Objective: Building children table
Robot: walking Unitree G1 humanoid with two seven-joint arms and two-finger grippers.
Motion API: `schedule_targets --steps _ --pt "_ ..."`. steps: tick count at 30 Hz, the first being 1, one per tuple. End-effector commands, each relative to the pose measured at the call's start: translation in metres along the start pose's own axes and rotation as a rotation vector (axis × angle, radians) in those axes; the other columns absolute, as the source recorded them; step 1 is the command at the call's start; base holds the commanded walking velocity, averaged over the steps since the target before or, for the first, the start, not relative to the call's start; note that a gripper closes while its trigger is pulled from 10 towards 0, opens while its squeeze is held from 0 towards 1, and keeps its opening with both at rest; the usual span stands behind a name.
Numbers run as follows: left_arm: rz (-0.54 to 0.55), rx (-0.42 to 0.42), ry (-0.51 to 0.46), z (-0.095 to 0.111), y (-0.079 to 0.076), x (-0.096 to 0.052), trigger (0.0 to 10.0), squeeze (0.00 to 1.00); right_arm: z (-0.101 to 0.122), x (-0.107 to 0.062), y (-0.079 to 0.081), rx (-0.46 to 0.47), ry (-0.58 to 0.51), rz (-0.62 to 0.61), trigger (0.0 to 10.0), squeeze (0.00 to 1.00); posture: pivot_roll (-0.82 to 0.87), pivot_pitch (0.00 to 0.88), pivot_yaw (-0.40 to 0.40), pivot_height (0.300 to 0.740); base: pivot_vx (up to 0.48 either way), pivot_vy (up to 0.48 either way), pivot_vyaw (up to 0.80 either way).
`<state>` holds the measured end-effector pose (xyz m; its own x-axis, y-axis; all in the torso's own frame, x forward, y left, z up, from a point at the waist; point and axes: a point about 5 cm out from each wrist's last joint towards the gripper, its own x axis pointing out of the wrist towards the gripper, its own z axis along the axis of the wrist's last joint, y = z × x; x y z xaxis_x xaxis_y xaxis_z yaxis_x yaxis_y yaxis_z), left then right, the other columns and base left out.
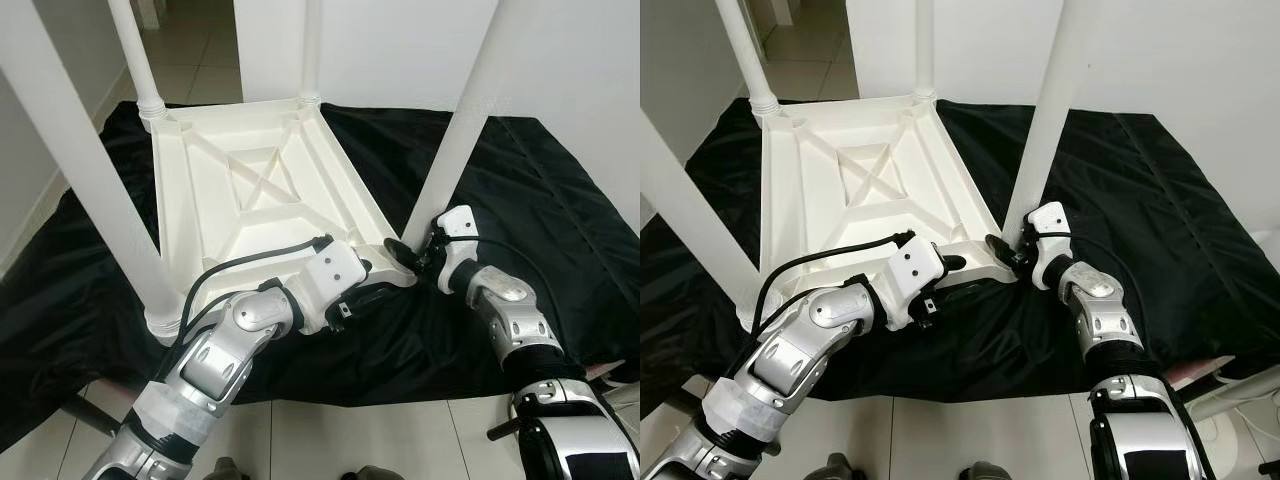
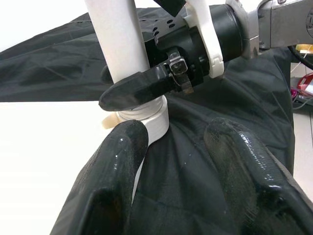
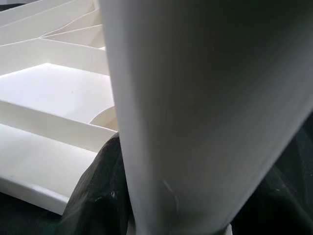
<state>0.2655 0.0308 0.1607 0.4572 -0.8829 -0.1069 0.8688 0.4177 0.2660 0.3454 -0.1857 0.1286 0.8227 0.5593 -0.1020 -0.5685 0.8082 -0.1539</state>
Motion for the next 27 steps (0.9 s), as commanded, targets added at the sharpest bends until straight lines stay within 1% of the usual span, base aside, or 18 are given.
schedule_targets --steps 1,7,8,9,11,12,13,14,15,16,17,18,19,22,23,24,27 --pt "-0.006 0.018 0.006 0.001 0.001 -0.001 10.0 0.0 0.003 0.001 -0.001 -0.07 0.014 0.027 0.0 0.0 -0.01 0.0 -0.04 0.74 0.0 0.0 0.0" --pt "-0.006 0.016 0.007 0.001 0.001 -0.001 10.0 0.0 0.0 0.001 -0.001 -0.066 0.01 0.034 0.0 0.0 -0.01 0.0 -0.042 0.74 0.0 0.0 0.0" --pt "-0.008 0.016 0.008 0.0 0.0 -0.001 10.0 0.0 0.002 0.002 -0.001 -0.026 0.001 -0.011 10.0 0.0 -0.01 0.0 -0.039 0.74 0.0 0.0 0.0" --pt "-0.008 0.016 0.008 0.0 0.0 -0.001 10.0 0.0 0.002 0.002 -0.001 -0.026 0.001 -0.011 10.0 0.0 -0.01 0.0 -0.039 0.74 0.0 0.0 0.0" --pt "-0.012 0.015 0.009 0.0 0.0 -0.002 10.0 0.0 0.006 0.003 -0.001 0.042 -0.013 -0.097 10.0 0.0 -0.01 0.0 -0.038 0.74 0.0 0.0 0.0" --pt "-0.012 0.015 0.009 0.0 0.0 -0.002 10.0 0.0 0.006 0.003 -0.001 0.042 -0.013 -0.097 10.0 0.0 -0.01 0.0 -0.038 0.74 0.0 0.0 0.0" --pt "-0.013 0.015 0.009 0.0 -0.001 -0.002 10.0 0.0 0.007 0.004 -0.001 0.071 -0.018 -0.149 10.0 0.0 -0.02 0.0 -0.037 0.74 0.0 0.0 0.0" --pt "-0.013 0.015 0.009 0.0 -0.001 -0.002 10.0 0.0 0.007 0.004 -0.001 0.071 -0.018 -0.149 10.0 0.0 -0.02 0.0 -0.037 0.74 0.0 0.0 0.0" --pt "-0.015 0.015 0.008 0.0 -0.001 -0.001 10.0 0.0 0.009 0.005 -0.001 0.112 -0.024 -0.217 10.0 0.0 -0.02 0.0 -0.037 0.74 0.0 0.0 0.0" --pt "-0.015 0.015 0.008 0.0 -0.001 -0.001 10.0 0.0 0.009 0.005 -0.001 0.112 -0.024 -0.217 10.0 0.0 -0.02 0.0 -0.037 0.74 0.0 0.0 0.0" --pt "-0.017 0.015 0.007 0.001 -0.001 -0.001 10.0 0.0 0.011 0.006 0.003 0.146 -0.035 -0.282 10.0 0.0 -0.02 0.0 -0.038 0.74 0.0 0.0 0.0" --pt "-0.023 0.014 0.005 0.001 -0.003 -0.001 10.0 0.0 0.012 0.008 0.01 0.193 -0.046 -0.361 10.0 0.0 -0.02 0.0 -0.037 0.74 0.0 0.0 0.0" --pt "-0.023 0.014 0.005 0.001 -0.003 -0.001 10.0 0.0 0.012 0.008 0.01 0.193 -0.046 -0.361 10.0 0.0 -0.02 0.0 -0.037 0.74 0.0 0.0 0.0" --pt "-0.03 0.012 0.005 0.0 -0.005 0.0 10.0 0.0 0.015 0.009 0.025 0.259 -0.066 -0.496 10.0 0.0 -0.02 0.0 -0.036 0.74 0.0 0.0 0.0" --pt "-0.03 0.012 0.005 0.0 -0.005 0.0 10.0 0.0 0.015 0.009 0.025 0.259 -0.066 -0.496 10.0 0.0 -0.02 0.0 -0.036 0.74 0.0 0.0 0.0" --pt "-0.03 0.011 0.005 0.0 -0.005 -0.001 10.0 0.0 0.016 0.009 0.027 0.268 -0.072 -0.522 10.0 0.0 -0.02 0.0 -0.036 0.74 0.0 0.0 0.0" --pt "-0.035 0.01 0.006 0.0 -0.006 -0.001 10.0 0.0 0.017 0.009 0.033 0.327 -0.075 -0.667 10.0 0.0 -0.03 0.0 -0.034 0.74 0.0 0.0 0.0"
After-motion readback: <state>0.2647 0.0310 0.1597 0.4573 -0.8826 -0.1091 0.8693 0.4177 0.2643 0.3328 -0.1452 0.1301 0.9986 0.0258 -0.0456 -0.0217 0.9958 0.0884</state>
